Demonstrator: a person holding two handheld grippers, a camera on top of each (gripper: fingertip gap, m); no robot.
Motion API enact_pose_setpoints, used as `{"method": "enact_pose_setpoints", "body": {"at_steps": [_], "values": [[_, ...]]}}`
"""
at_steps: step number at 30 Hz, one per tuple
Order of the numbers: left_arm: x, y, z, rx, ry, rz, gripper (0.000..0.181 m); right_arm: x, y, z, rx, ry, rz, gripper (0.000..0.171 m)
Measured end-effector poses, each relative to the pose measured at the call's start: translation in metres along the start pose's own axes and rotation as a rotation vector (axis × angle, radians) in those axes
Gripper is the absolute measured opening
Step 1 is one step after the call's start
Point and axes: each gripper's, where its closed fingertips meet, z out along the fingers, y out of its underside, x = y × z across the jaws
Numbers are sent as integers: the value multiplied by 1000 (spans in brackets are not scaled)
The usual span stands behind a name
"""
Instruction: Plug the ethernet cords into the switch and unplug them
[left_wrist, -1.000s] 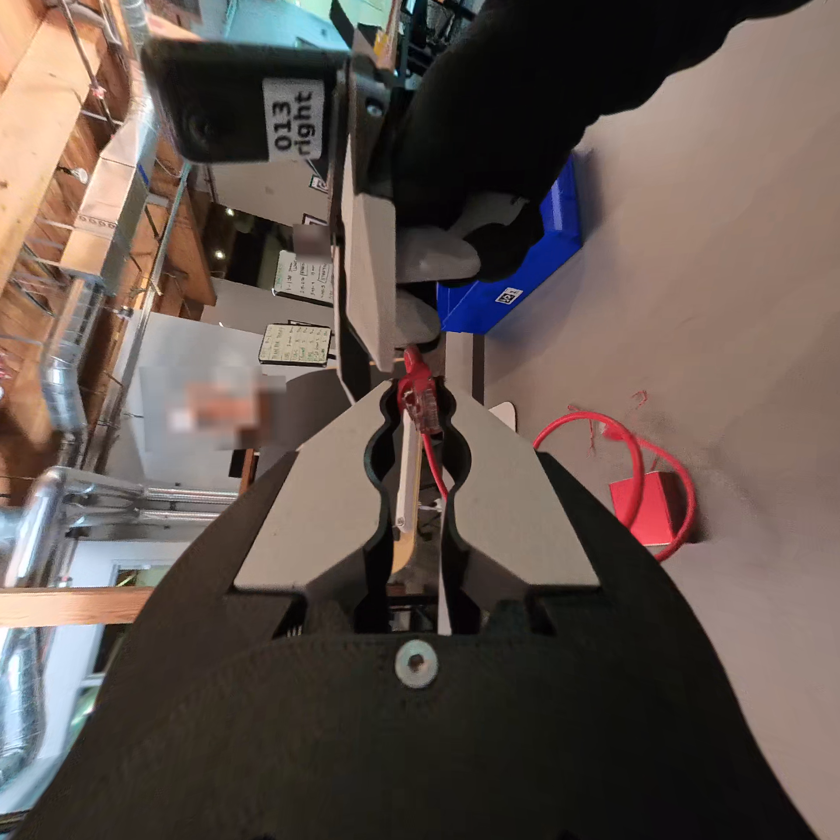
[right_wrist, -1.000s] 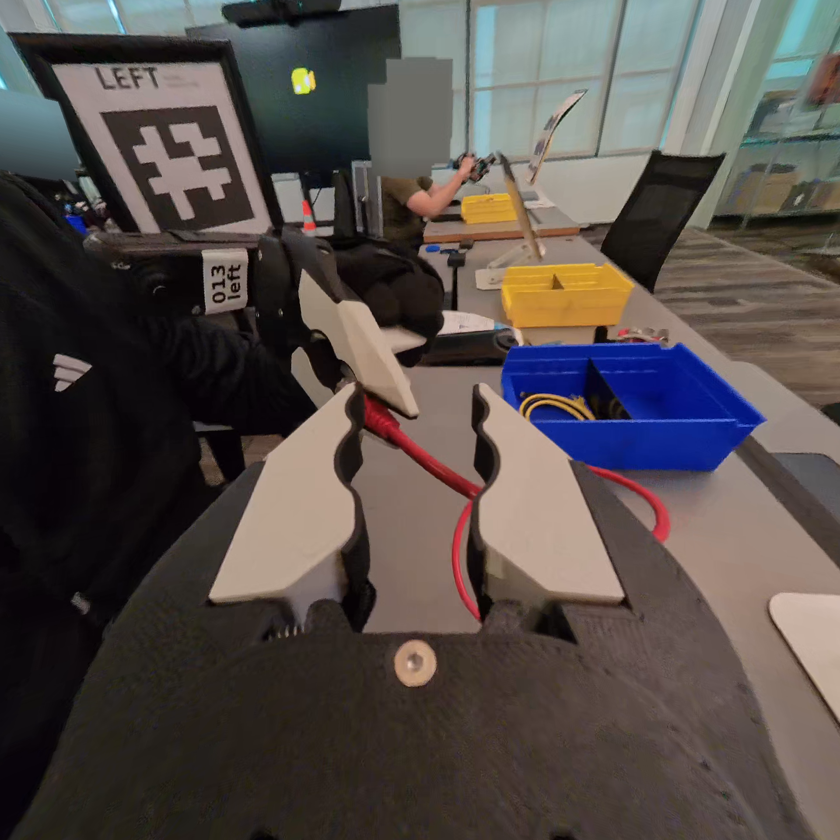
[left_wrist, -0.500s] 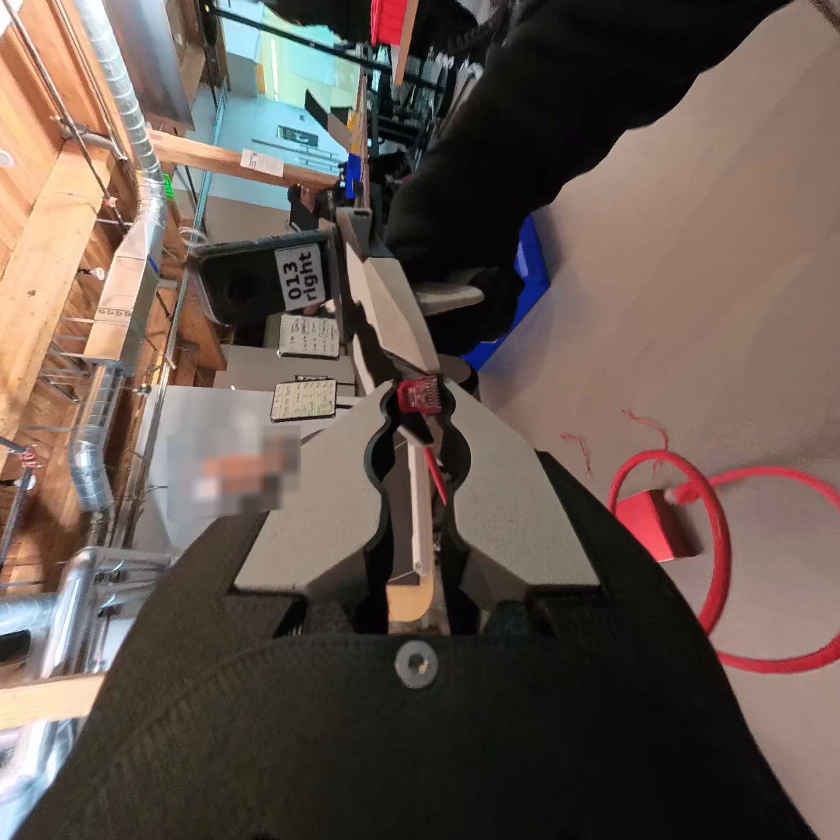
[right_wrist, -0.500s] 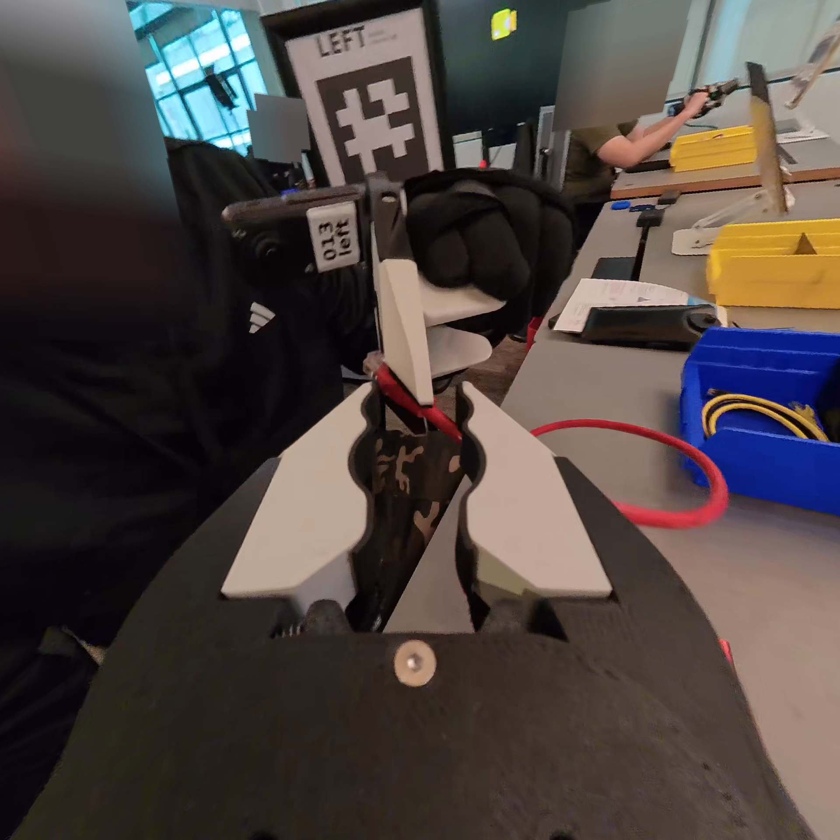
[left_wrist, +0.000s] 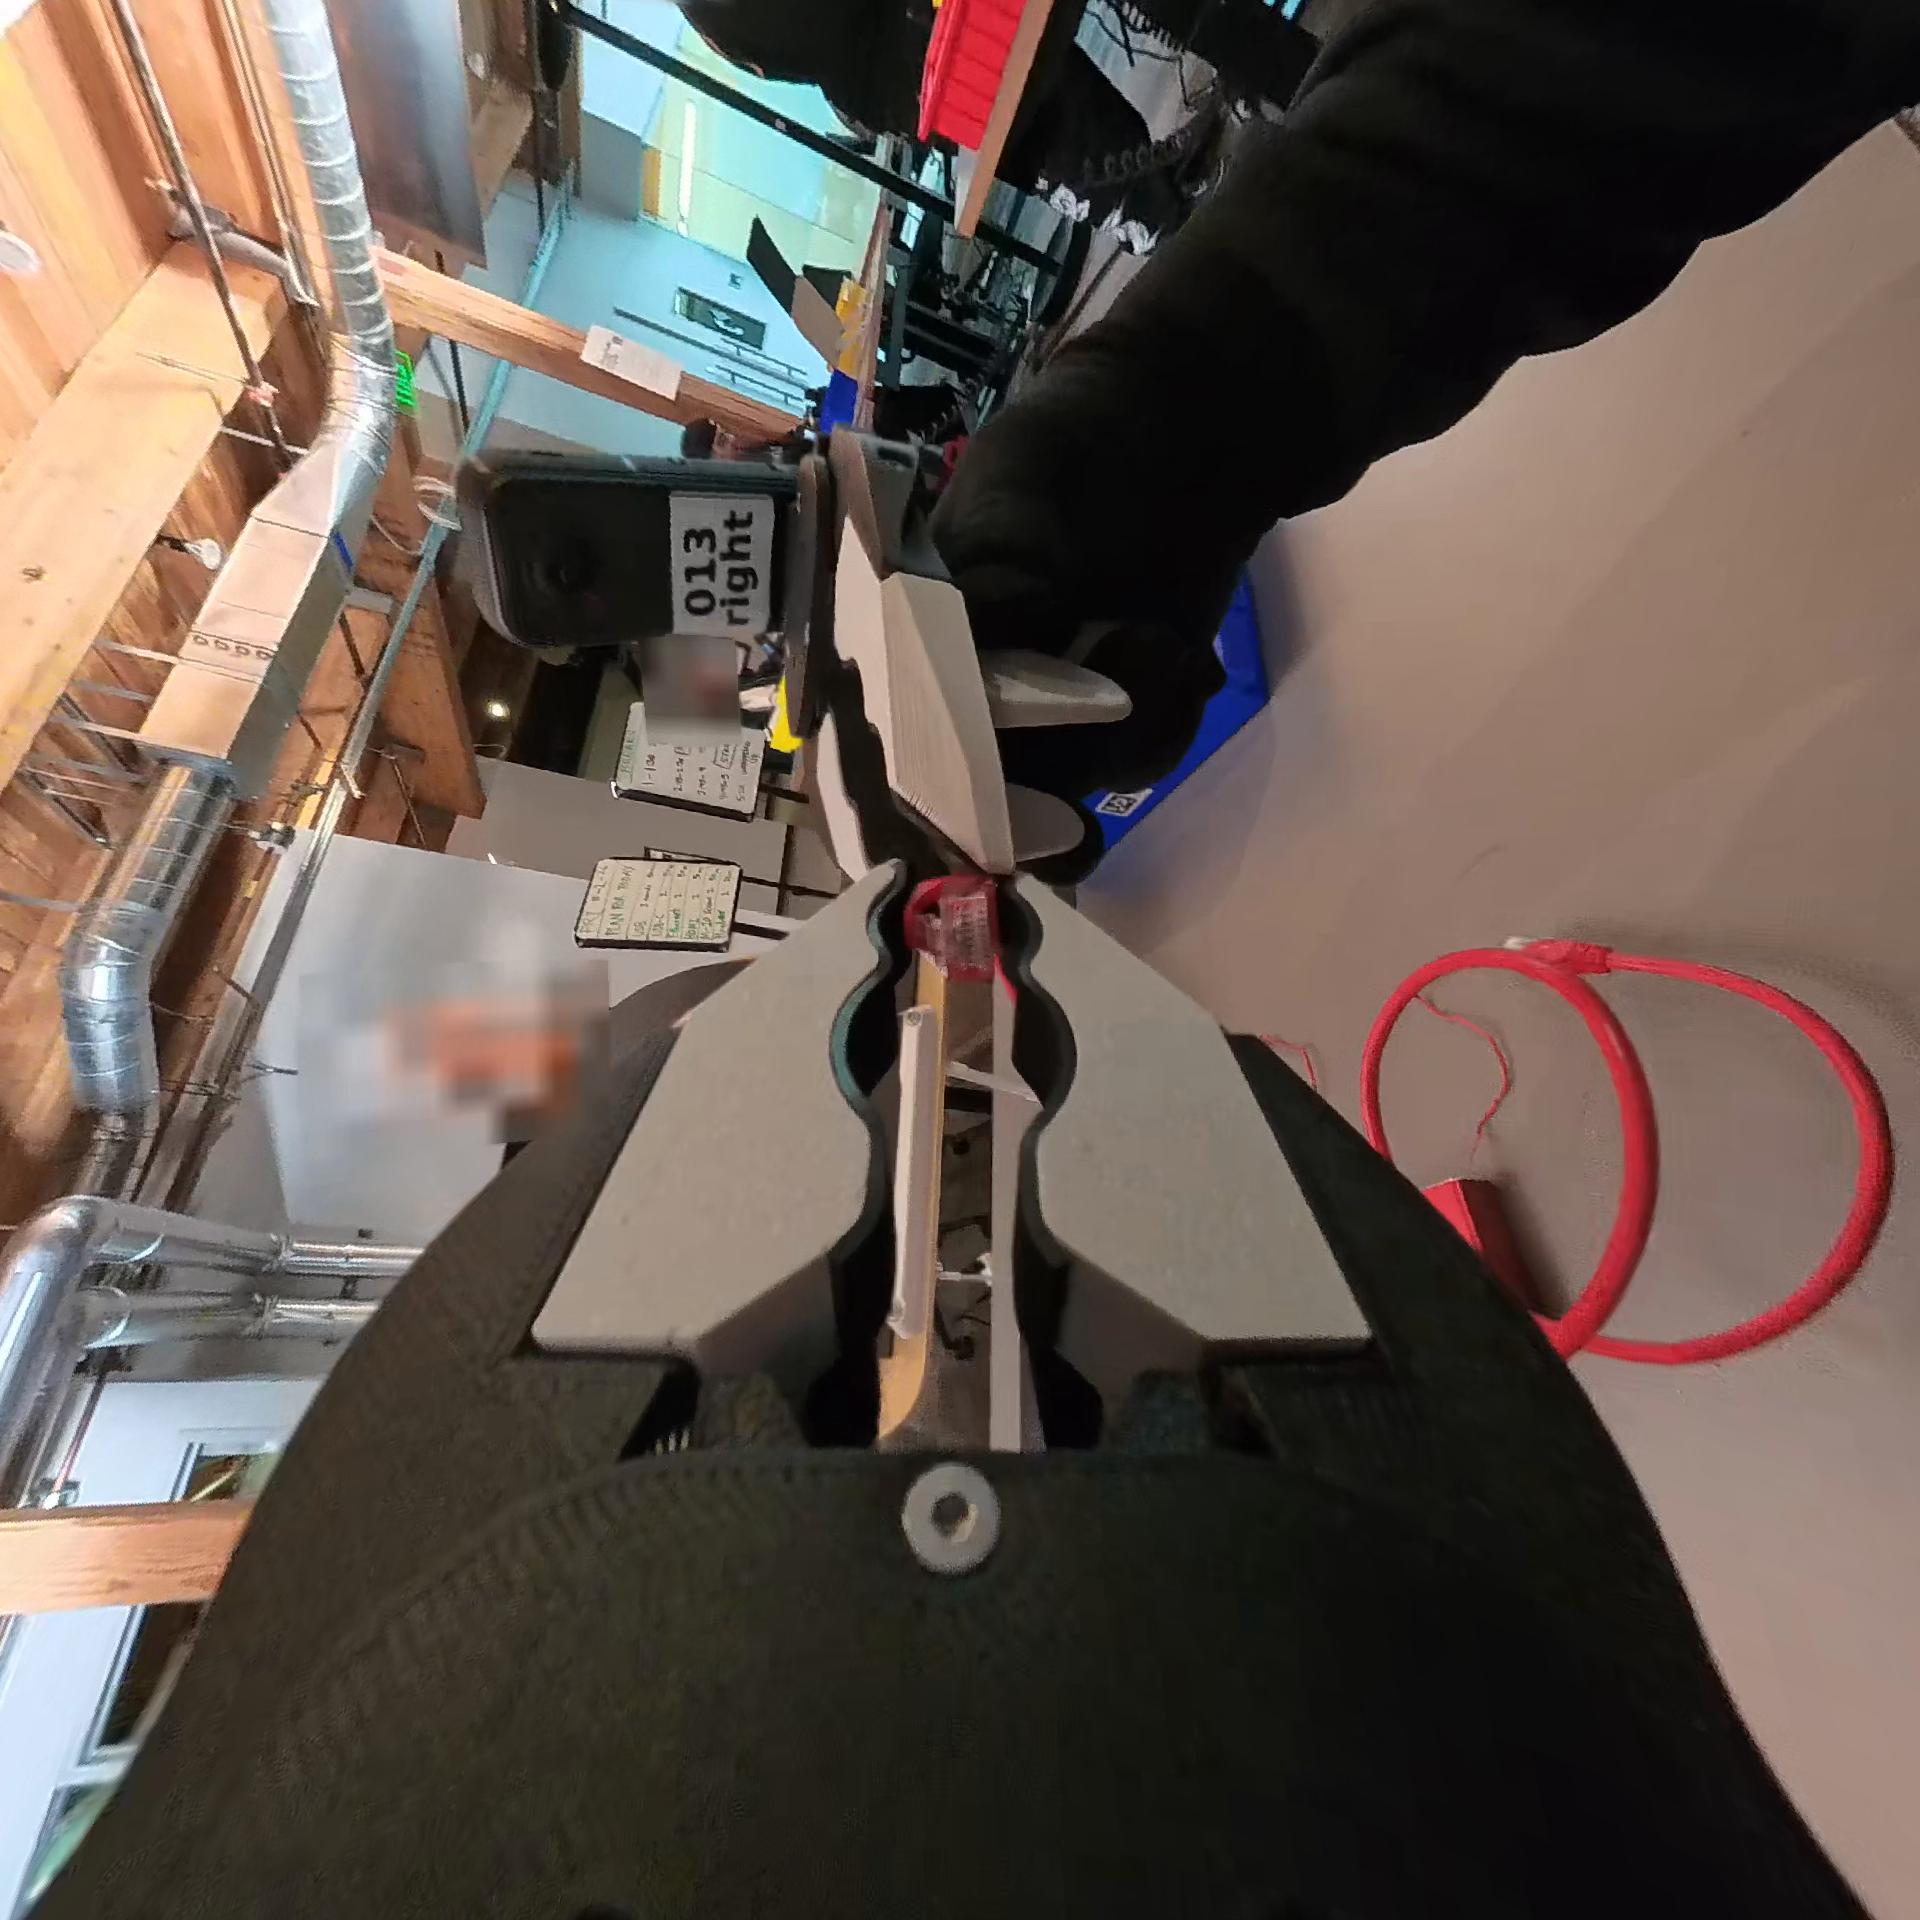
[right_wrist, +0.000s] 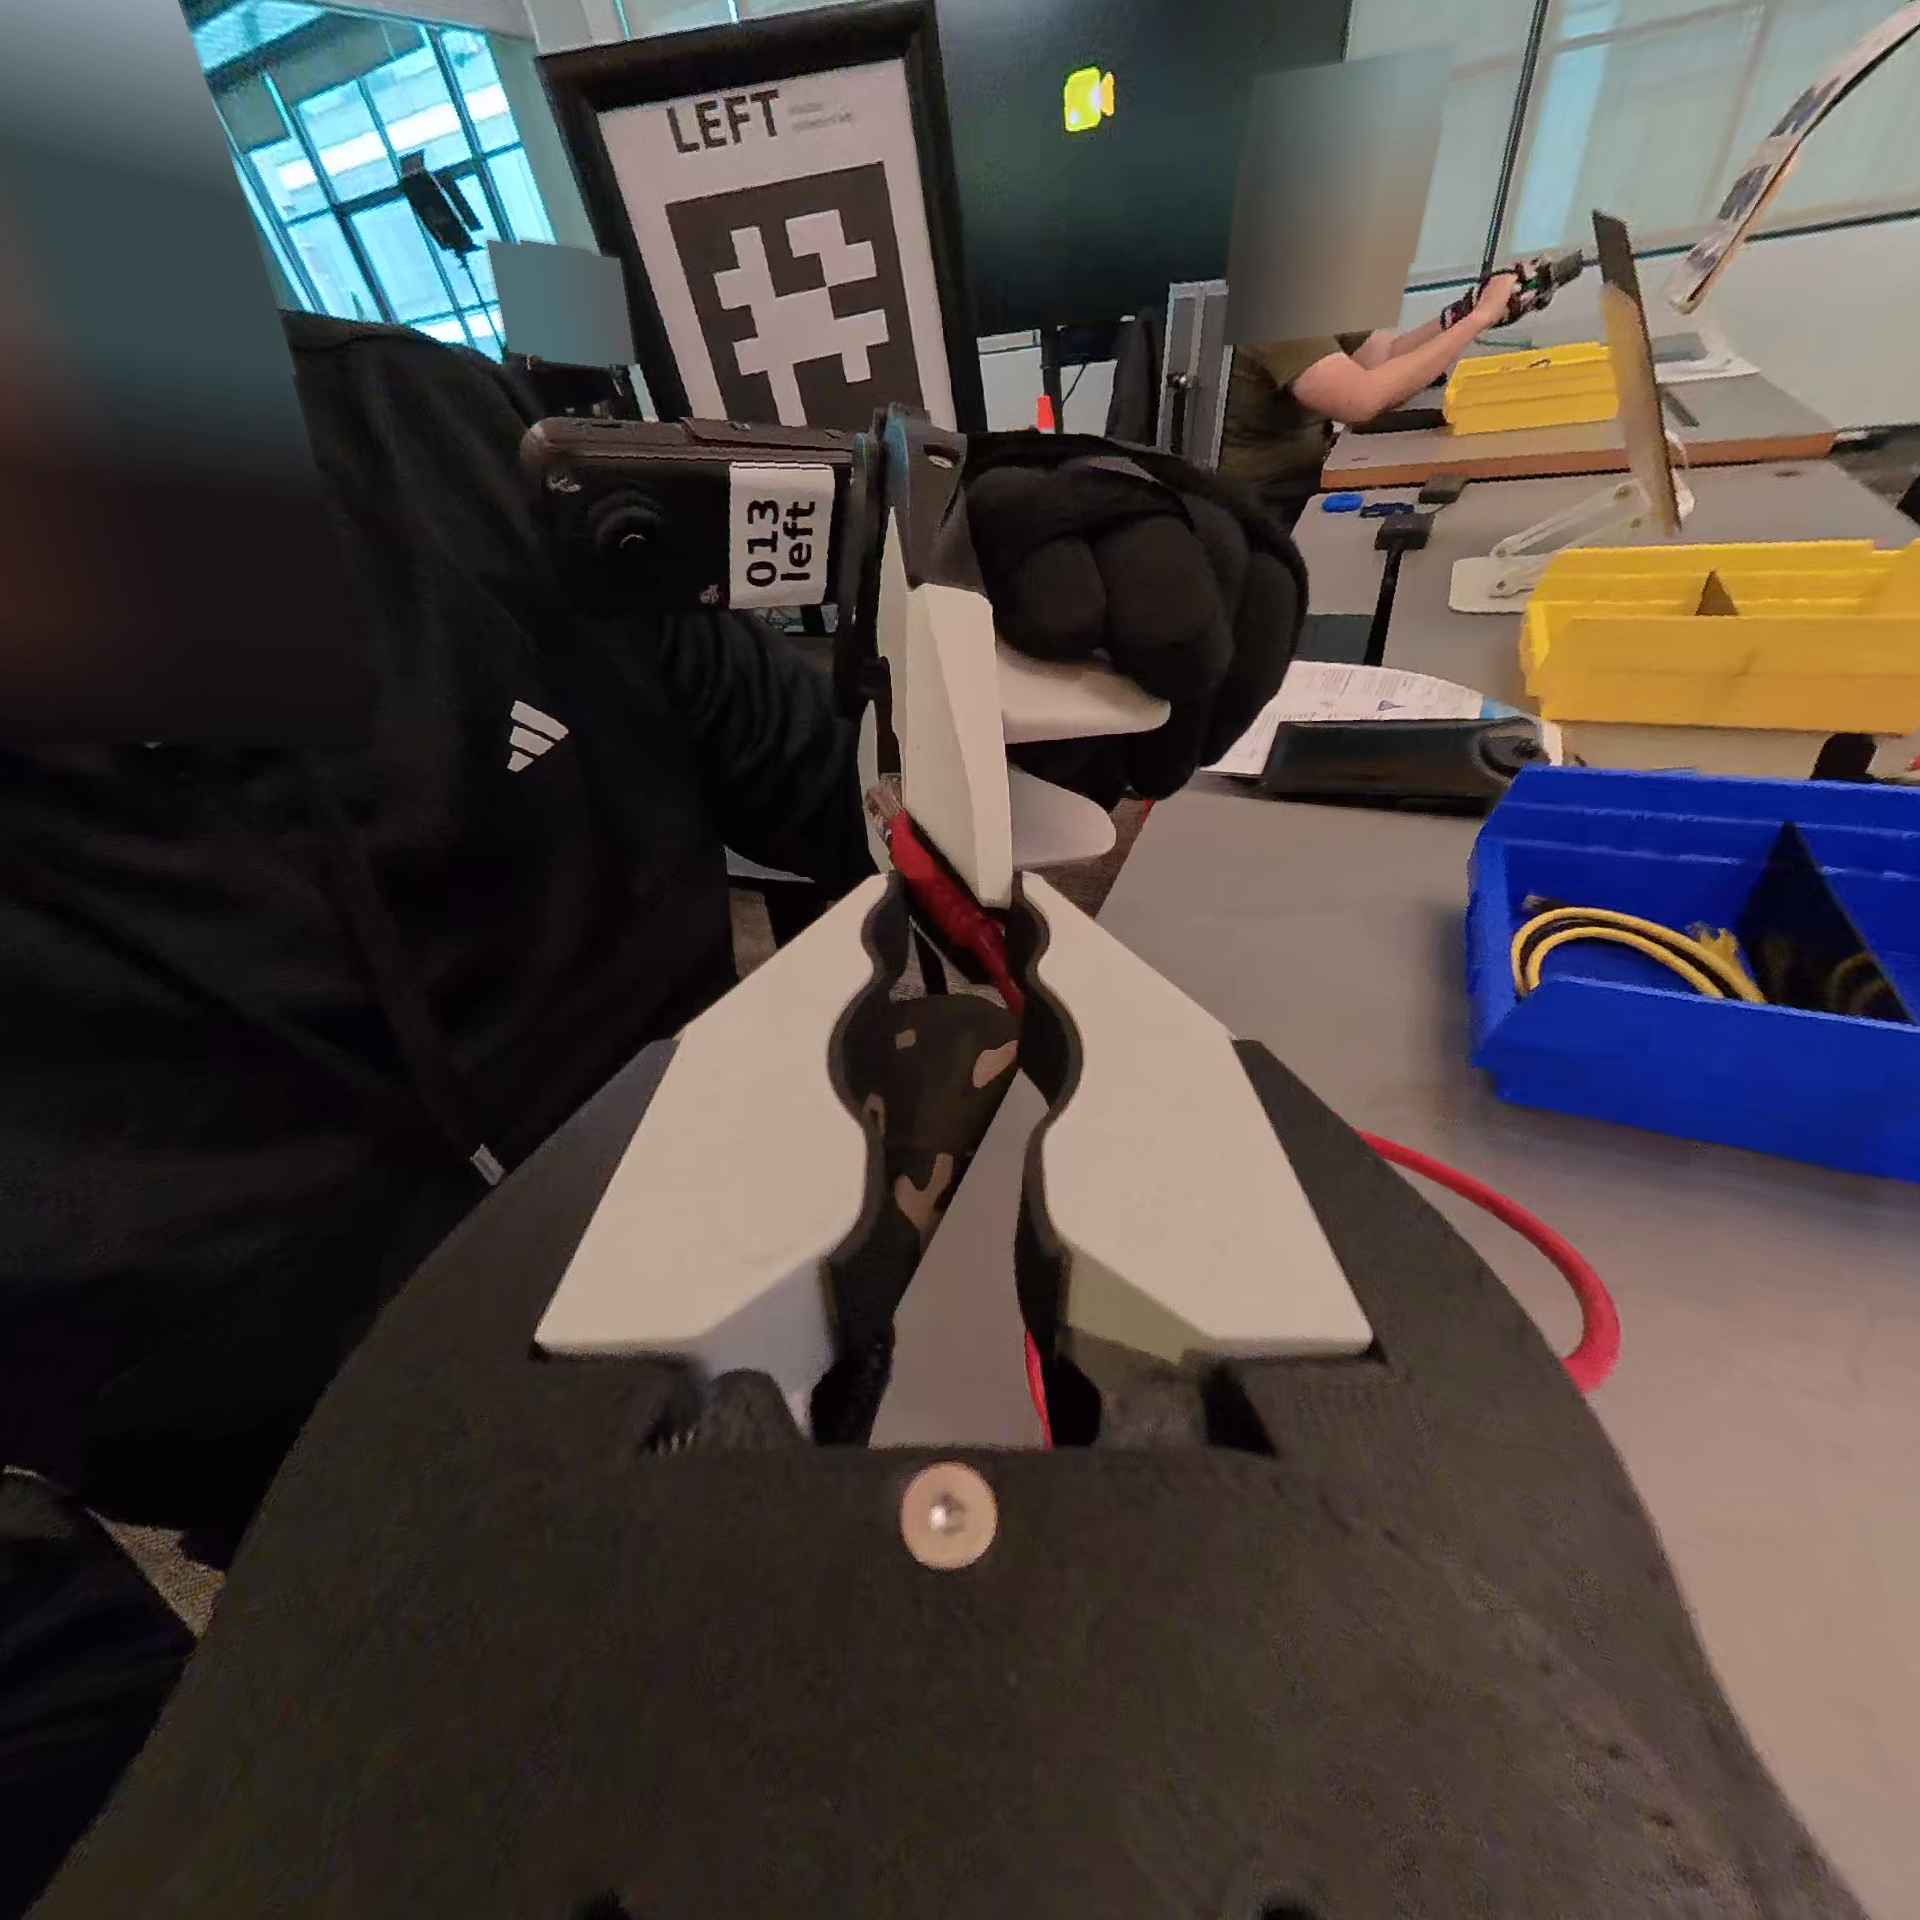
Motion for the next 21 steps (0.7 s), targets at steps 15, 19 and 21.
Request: {"method": "enact_pose_setpoints", "body": {"at_steps": [15, 19, 21], "values": [[-6, 24, 9, -168, -72, 83, 15, 26, 2, -6, 39, 90, 108, 17], [-12, 33, 11, -211, -121, 101, 24, 35, 3, -11, 45, 142, 102, 14], [-18, 39, 10, -231, -166, 108, 23, 41, -1, -17, 67, 184, 92, 13]]}}
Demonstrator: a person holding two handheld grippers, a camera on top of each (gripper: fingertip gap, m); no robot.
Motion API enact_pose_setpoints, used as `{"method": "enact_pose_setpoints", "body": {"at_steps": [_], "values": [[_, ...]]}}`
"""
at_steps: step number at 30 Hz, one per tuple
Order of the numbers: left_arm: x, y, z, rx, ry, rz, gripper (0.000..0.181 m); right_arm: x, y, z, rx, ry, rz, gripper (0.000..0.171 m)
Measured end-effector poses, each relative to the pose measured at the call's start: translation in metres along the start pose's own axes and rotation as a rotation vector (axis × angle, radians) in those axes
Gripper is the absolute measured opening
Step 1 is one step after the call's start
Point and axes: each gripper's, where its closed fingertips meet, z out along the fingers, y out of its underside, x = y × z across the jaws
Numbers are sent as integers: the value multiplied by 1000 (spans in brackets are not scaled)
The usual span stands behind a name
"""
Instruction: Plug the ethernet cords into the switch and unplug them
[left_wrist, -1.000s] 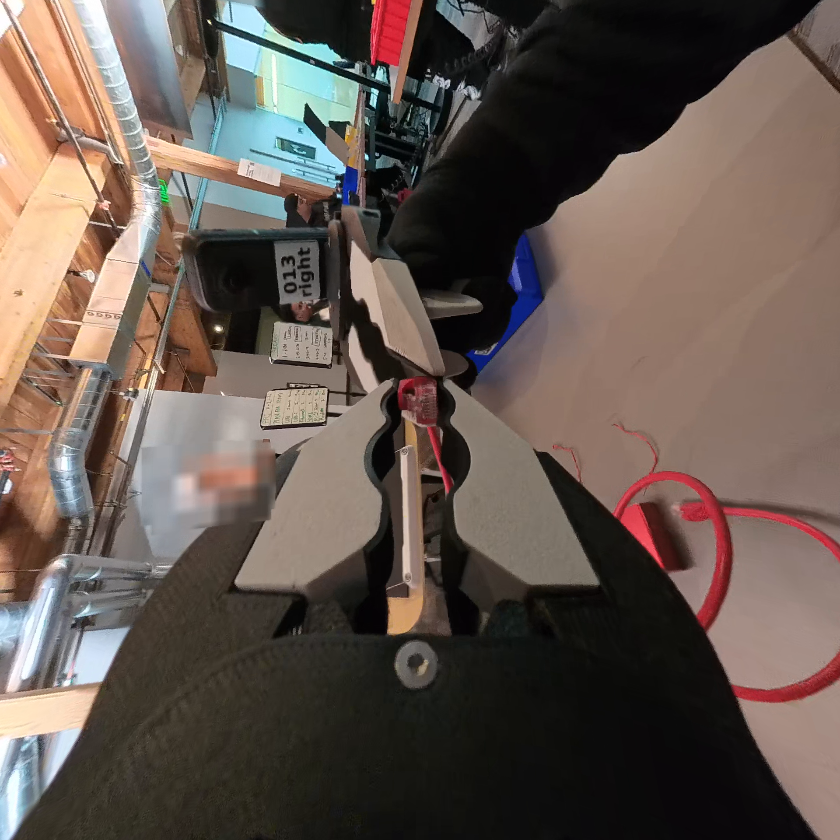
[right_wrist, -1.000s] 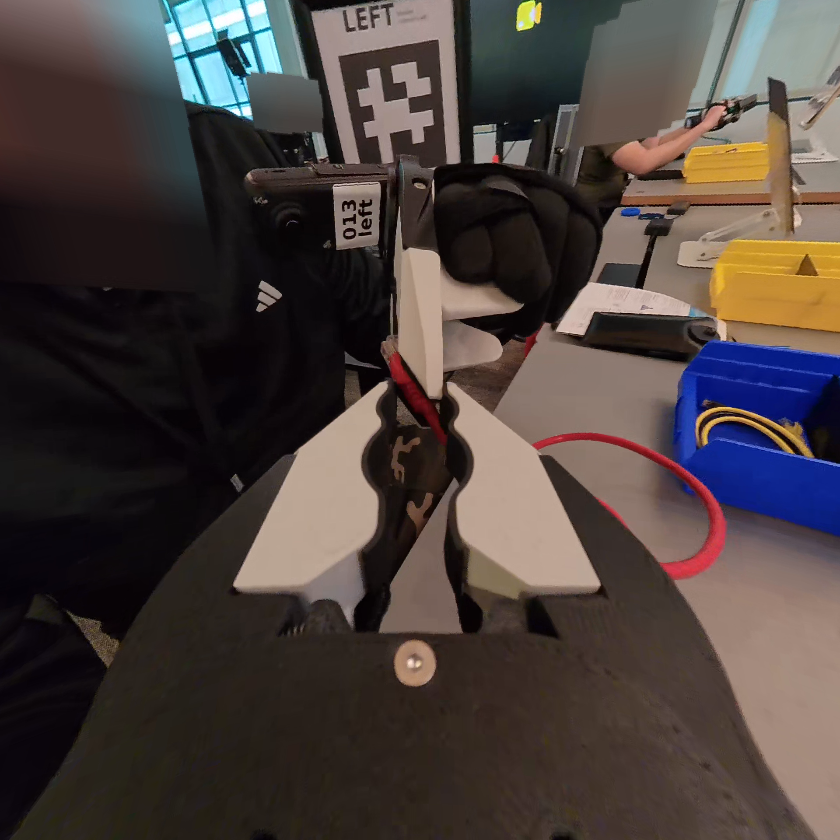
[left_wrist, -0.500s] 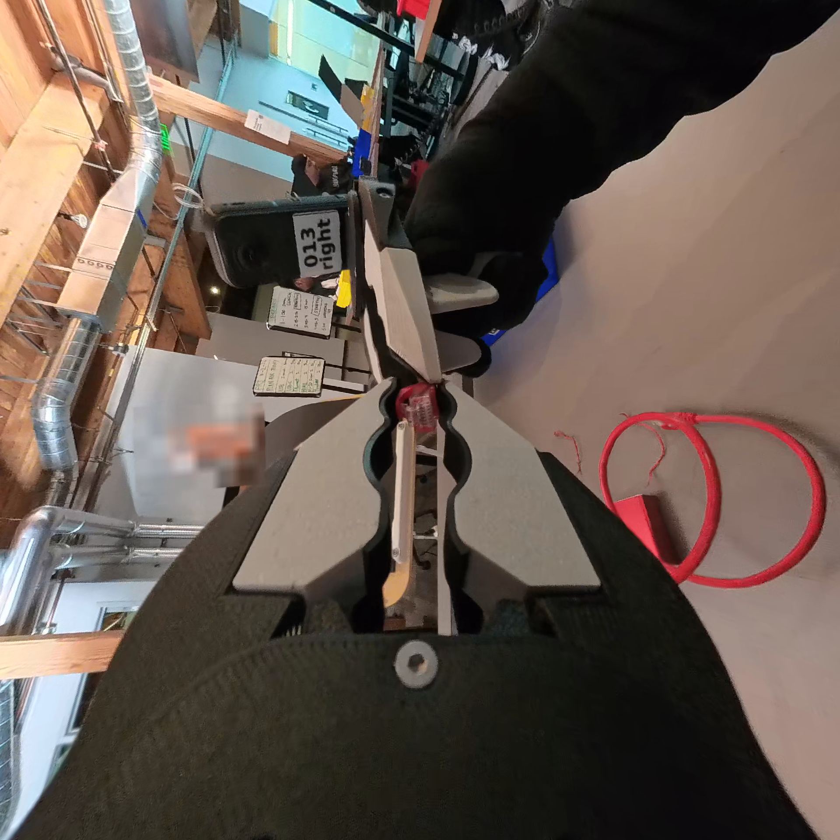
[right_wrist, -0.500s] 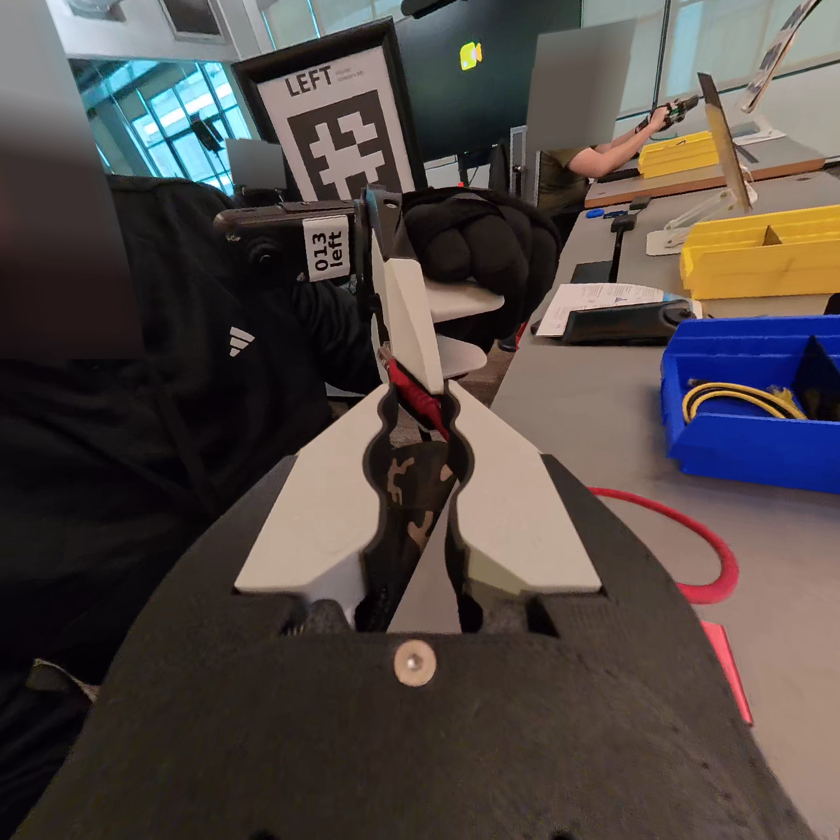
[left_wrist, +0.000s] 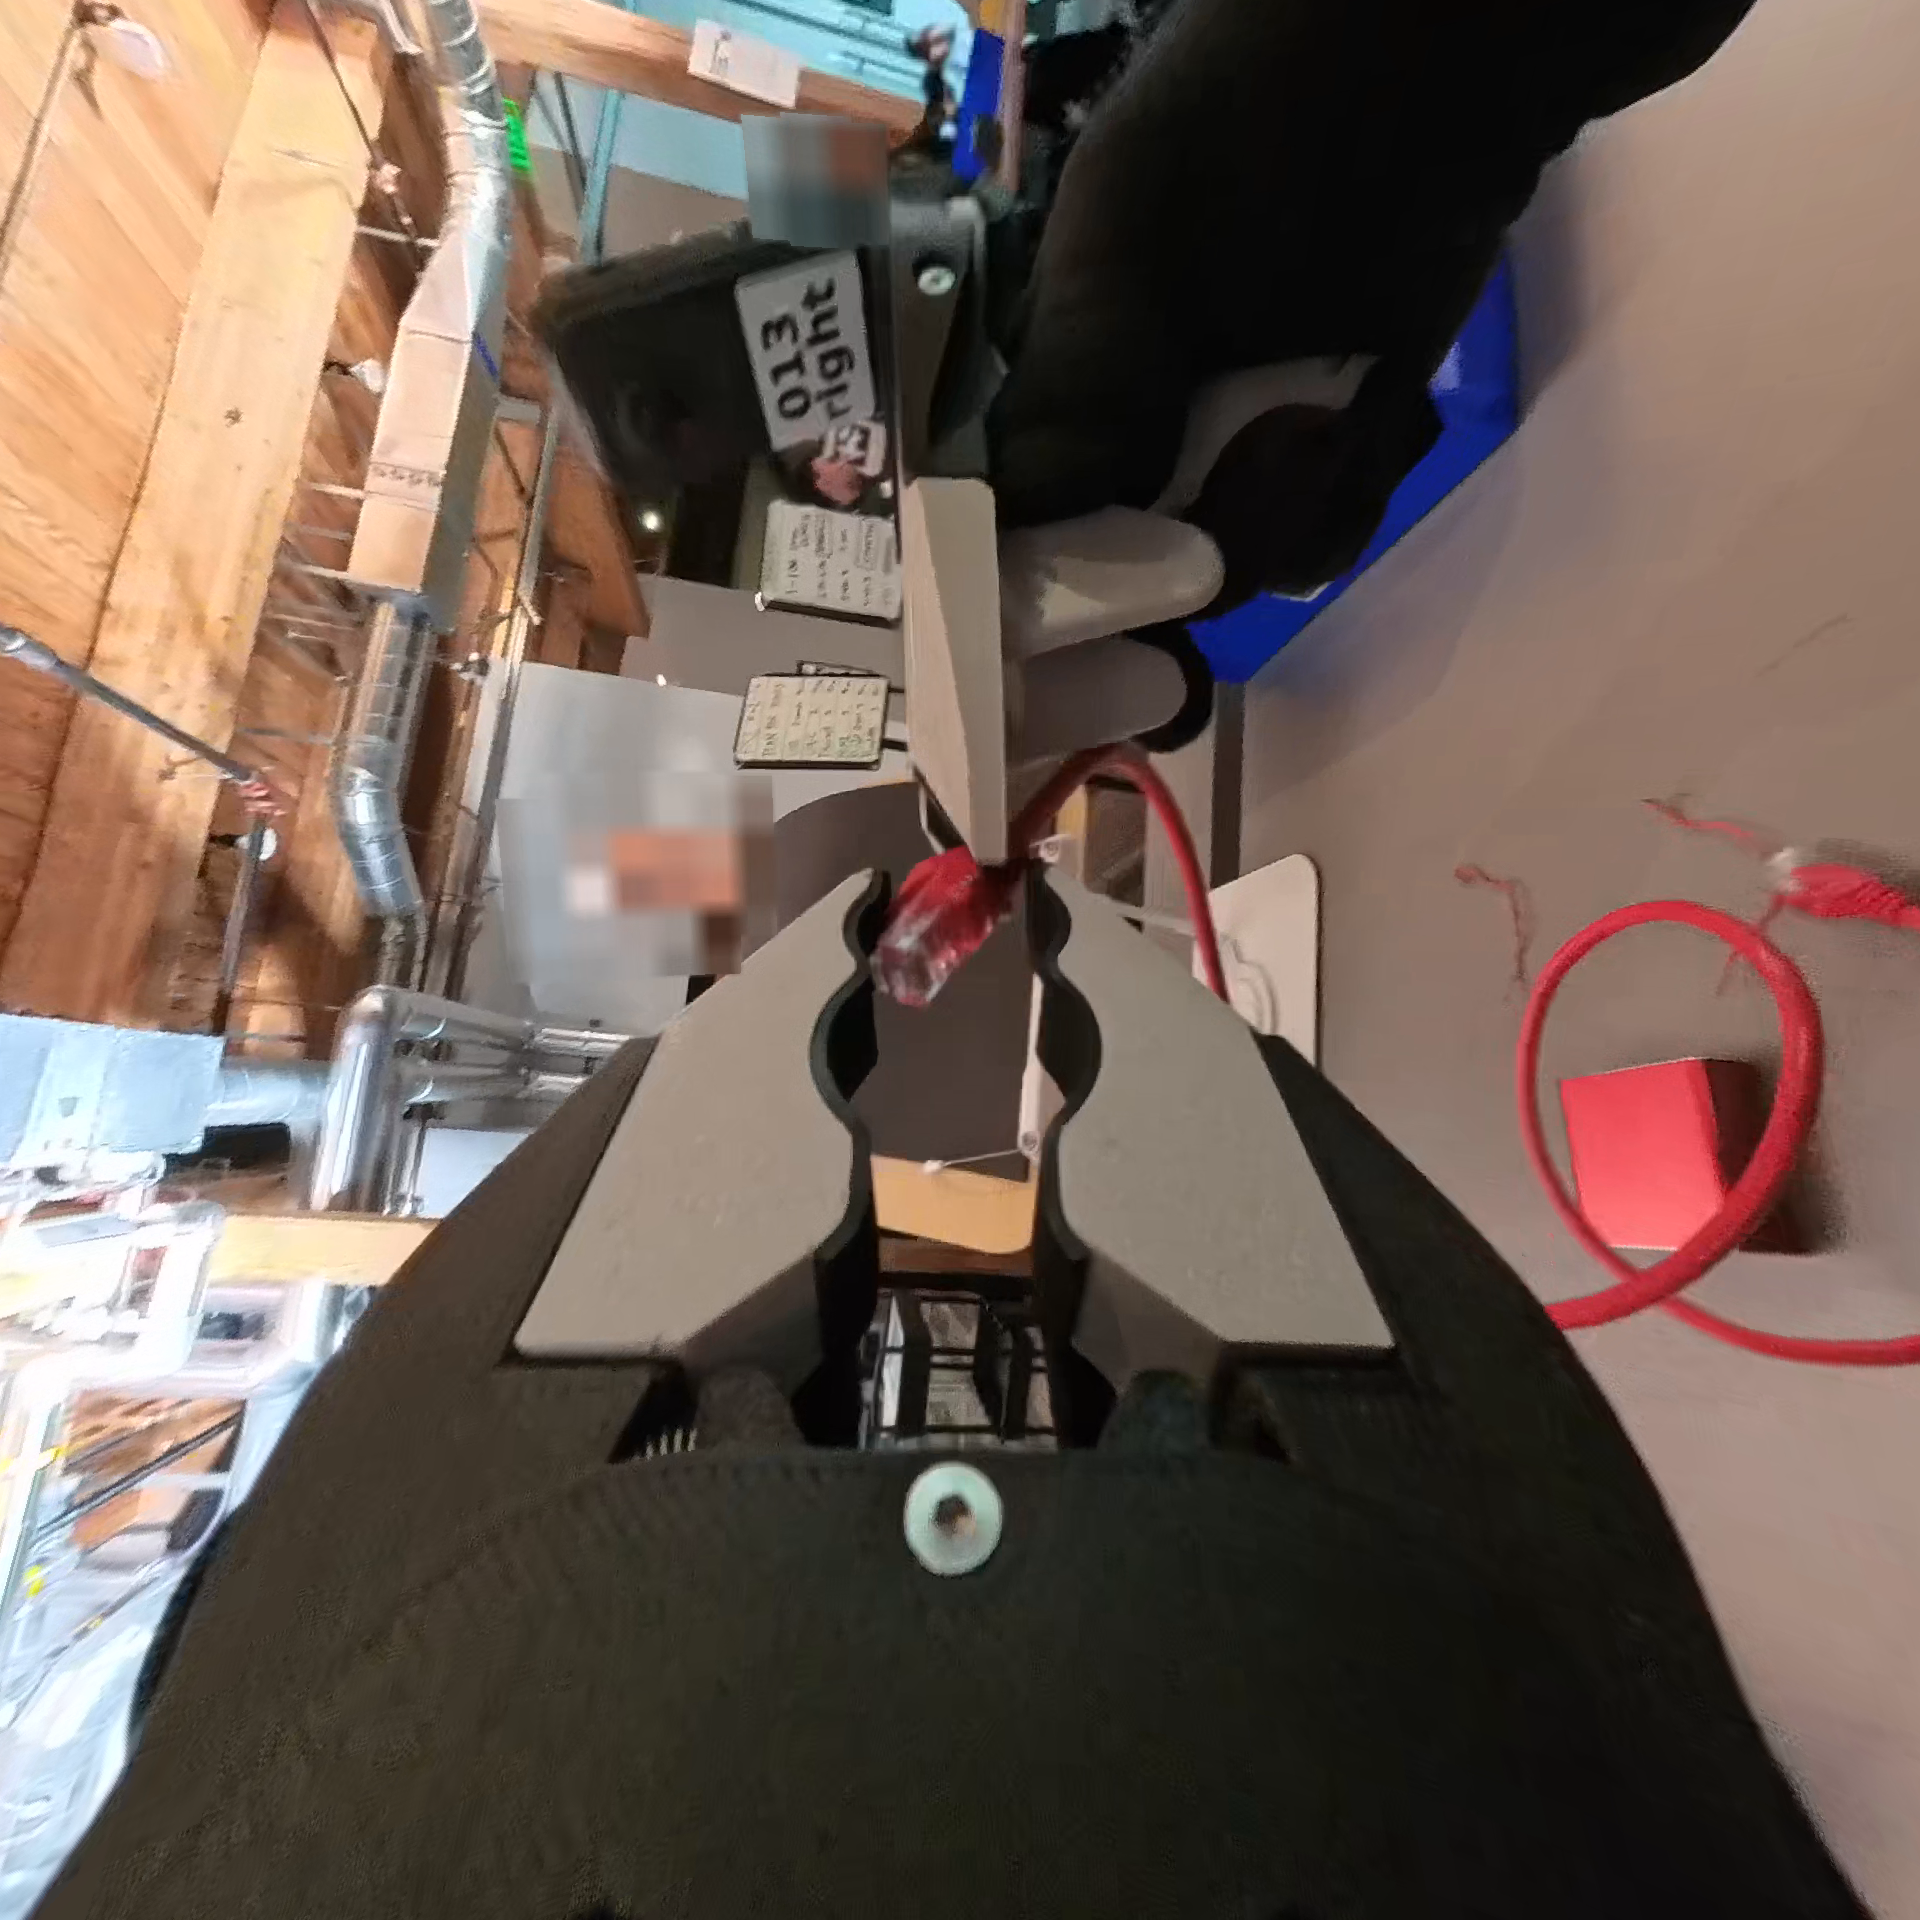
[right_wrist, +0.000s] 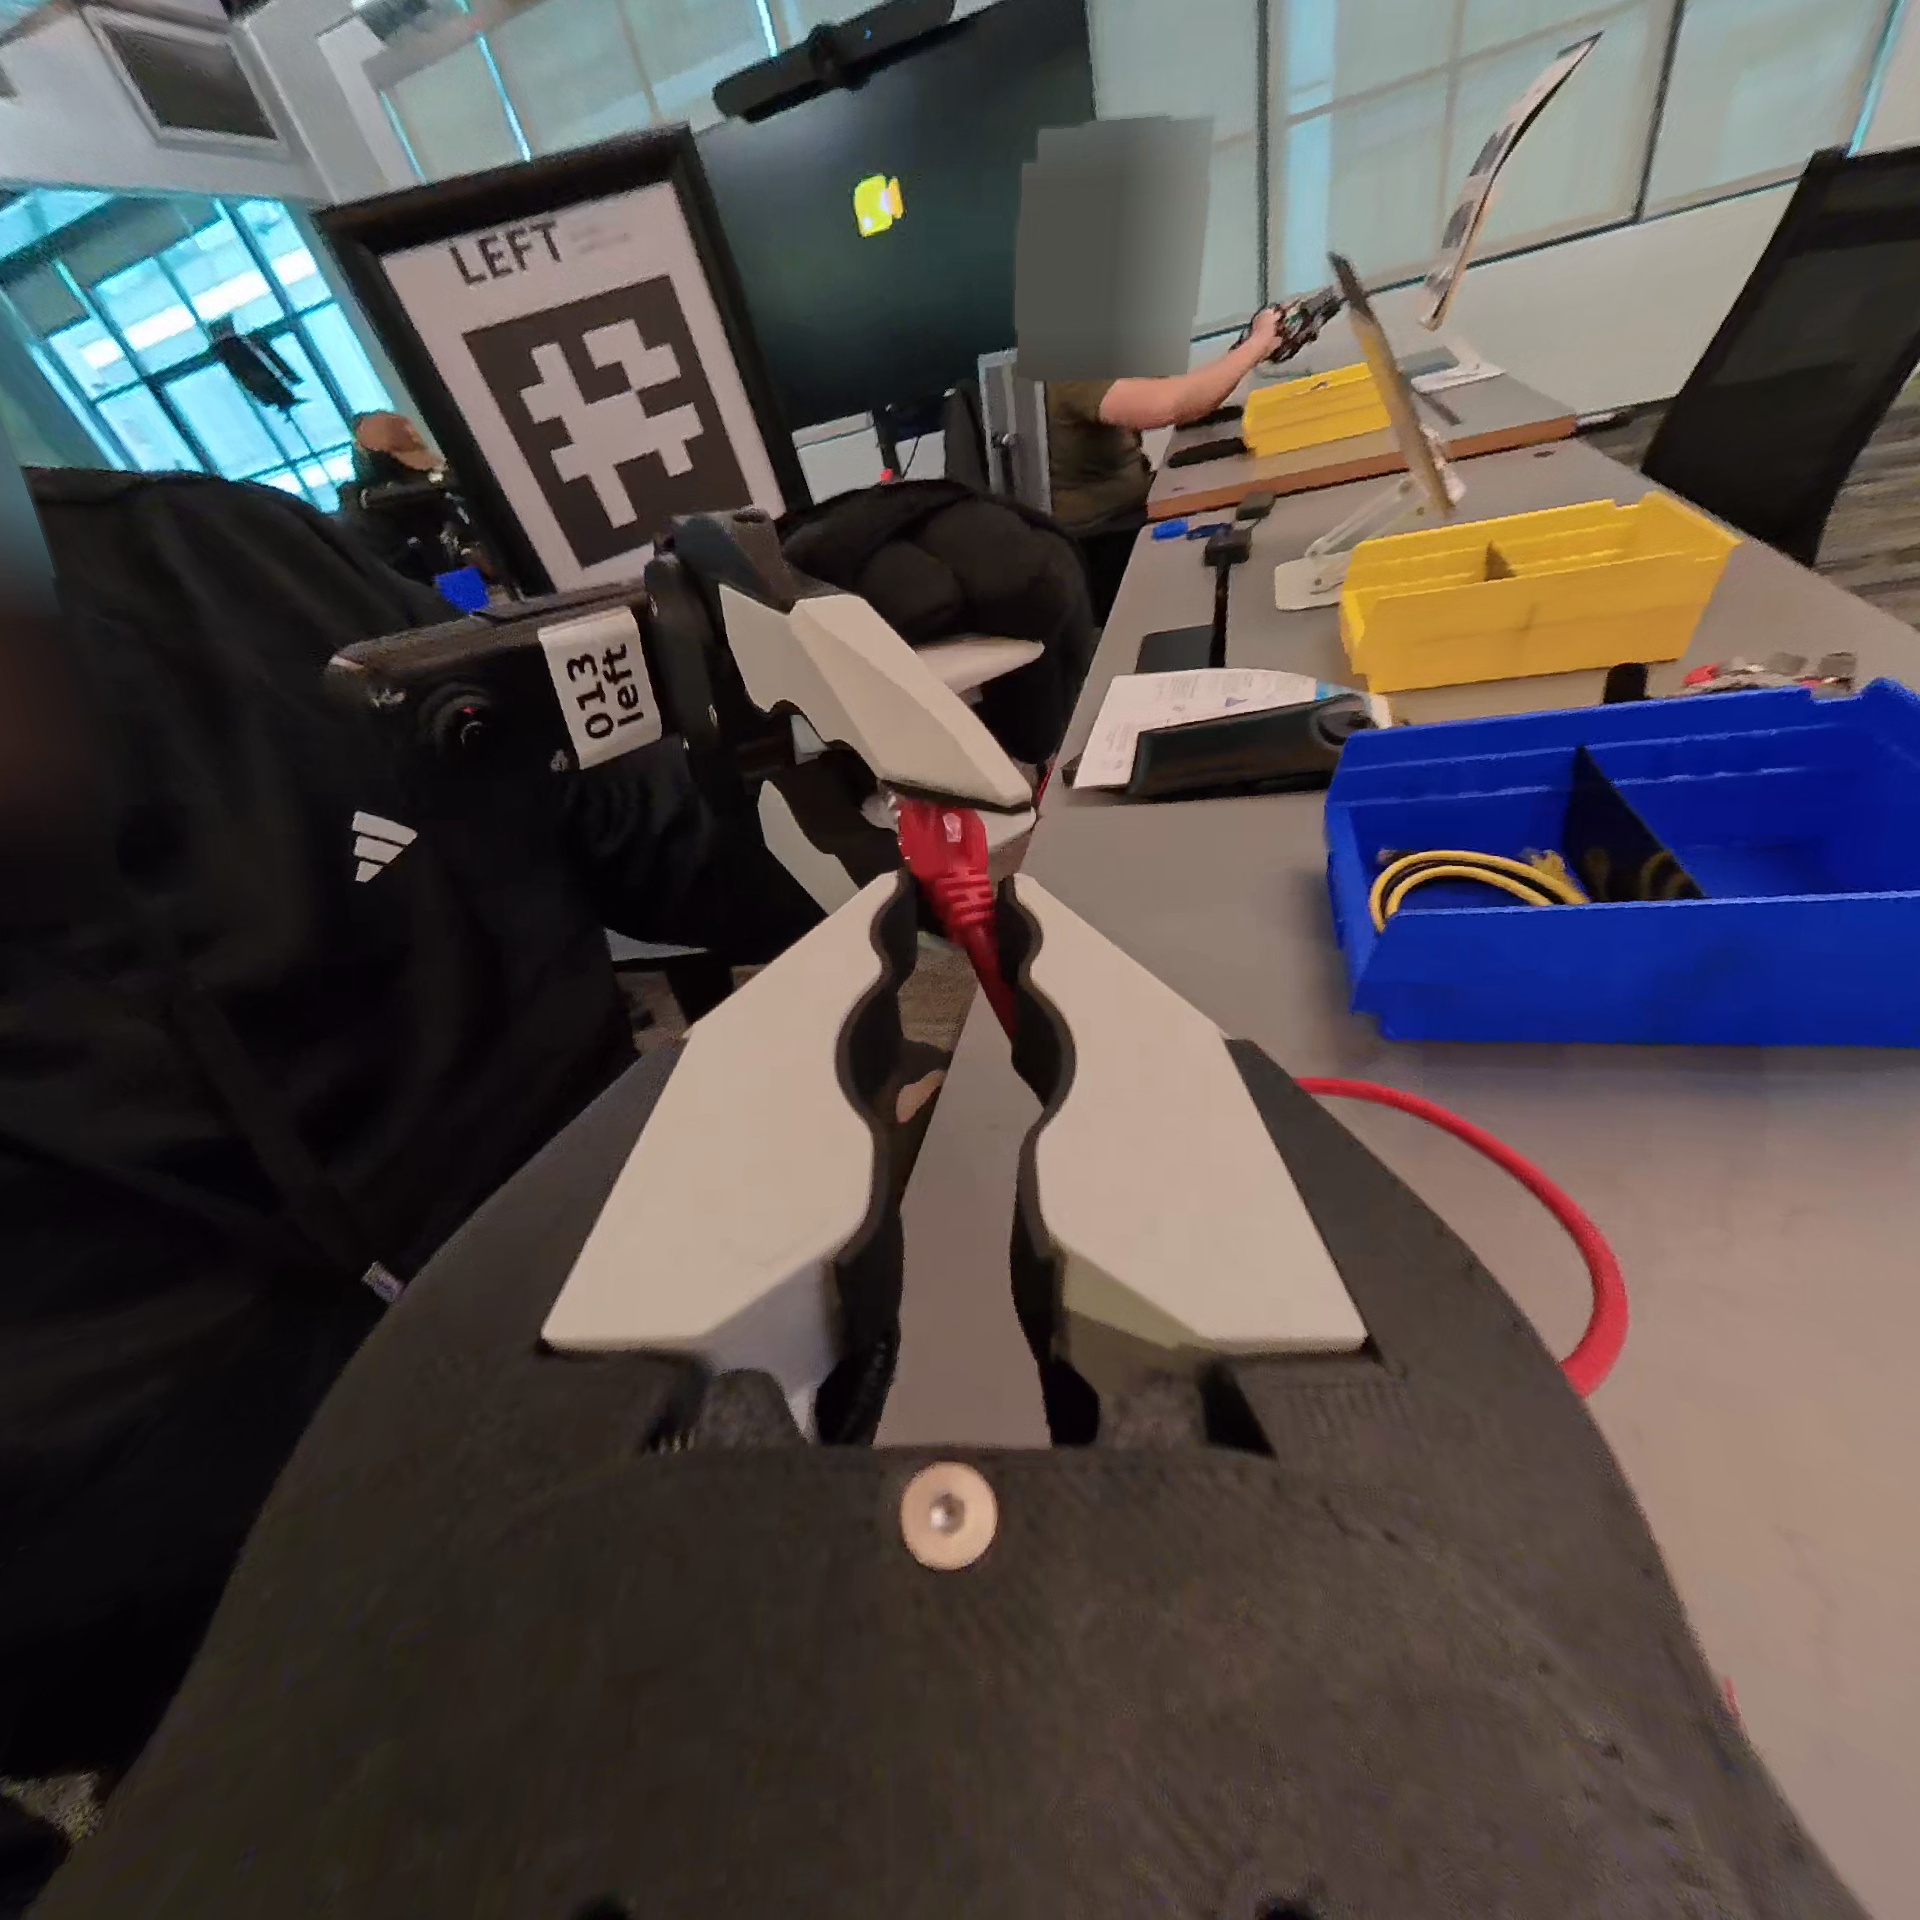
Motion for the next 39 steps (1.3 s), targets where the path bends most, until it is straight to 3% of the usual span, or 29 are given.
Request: {"method": "enact_pose_setpoints", "body": {"at_steps": [7, 13, 15, 18, 21, 25, 27, 31, 32, 39], "values": [[-2, 18, 6, -53, -22, 0, 15, 22, 2, -9, -124, 260, -128, 12], [-10, 15, 1, -38, -69, -8, 11, 13, -10, -9, -100, 264, -132, 14], [-17, 8, -5, -13, -108, 14, 10, -4, -17, -7, -54, 176, -126, 32], [-27, -6, -16, 21, -162, 59, 9, -26, -43, -12, 66, 121, -226, 37], [-35, -22, -27, 68, -191, 77, 8, -37, -77, -22, 212, 191, -331, 68], [-21, -48, -33, 134, -129, 131, 7, -76, -114, -31, 354, 230, -530, 90], [-15, -57, -32, 152, -116, 139, 7, -89, -105, -24, 286, 177, -556, 81], [-12, -61, -31, 151, -109, 143, 7, -76, -34, -6, -74, 52, -491, 52], [-14, -60, -32, 149, -116, 144, 7, -67, -23, -4, -114, 53, -440, 54], [-21, -55, -32, 122, -163, 149, 7, -64, -19, -12, 48, -213, -165, 23]]}}
